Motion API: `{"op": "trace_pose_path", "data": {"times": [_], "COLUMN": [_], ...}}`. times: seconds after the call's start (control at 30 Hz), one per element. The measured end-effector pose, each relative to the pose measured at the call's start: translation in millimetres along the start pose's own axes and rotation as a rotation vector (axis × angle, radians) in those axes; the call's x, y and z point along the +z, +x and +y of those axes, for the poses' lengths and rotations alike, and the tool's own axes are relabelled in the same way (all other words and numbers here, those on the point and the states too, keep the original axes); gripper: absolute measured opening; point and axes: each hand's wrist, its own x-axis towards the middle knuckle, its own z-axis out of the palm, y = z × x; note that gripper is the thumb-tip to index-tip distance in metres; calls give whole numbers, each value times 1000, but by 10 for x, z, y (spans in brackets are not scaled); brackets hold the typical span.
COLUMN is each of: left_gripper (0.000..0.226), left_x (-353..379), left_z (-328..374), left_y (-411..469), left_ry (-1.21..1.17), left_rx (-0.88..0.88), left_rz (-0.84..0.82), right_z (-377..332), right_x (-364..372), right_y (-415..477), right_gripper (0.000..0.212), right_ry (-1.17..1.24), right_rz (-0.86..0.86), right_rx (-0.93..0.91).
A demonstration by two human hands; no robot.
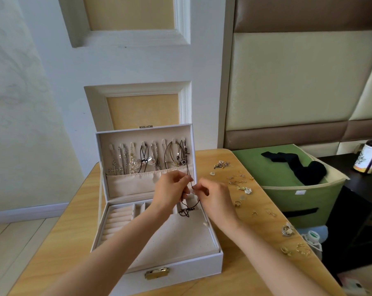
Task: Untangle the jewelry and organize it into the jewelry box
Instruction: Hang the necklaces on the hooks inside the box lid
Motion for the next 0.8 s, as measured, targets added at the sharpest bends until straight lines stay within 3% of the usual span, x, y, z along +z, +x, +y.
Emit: {"op": "trace_pose_path", "data": {"times": [0.13, 0.37, 0.8], "left_gripper": [13, 13, 13], "left_x": [13, 39, -14], "left_z": [-30, -82, -217], "left_y": [11, -17, -150], "left_ry": [252, 617, 741], "left_rx": [159, 428, 465], "left_rz": [91, 190, 182], "right_z": [-12, 30, -13], "right_x": [26, 18, -18], "right_y": [-19, -29, -44], "right_gripper": [16, 7, 4], "right_ry": [-234, -239, -185], "right_rz": [-25, -25, -11], "right_rx": [-216, -208, -133]}}
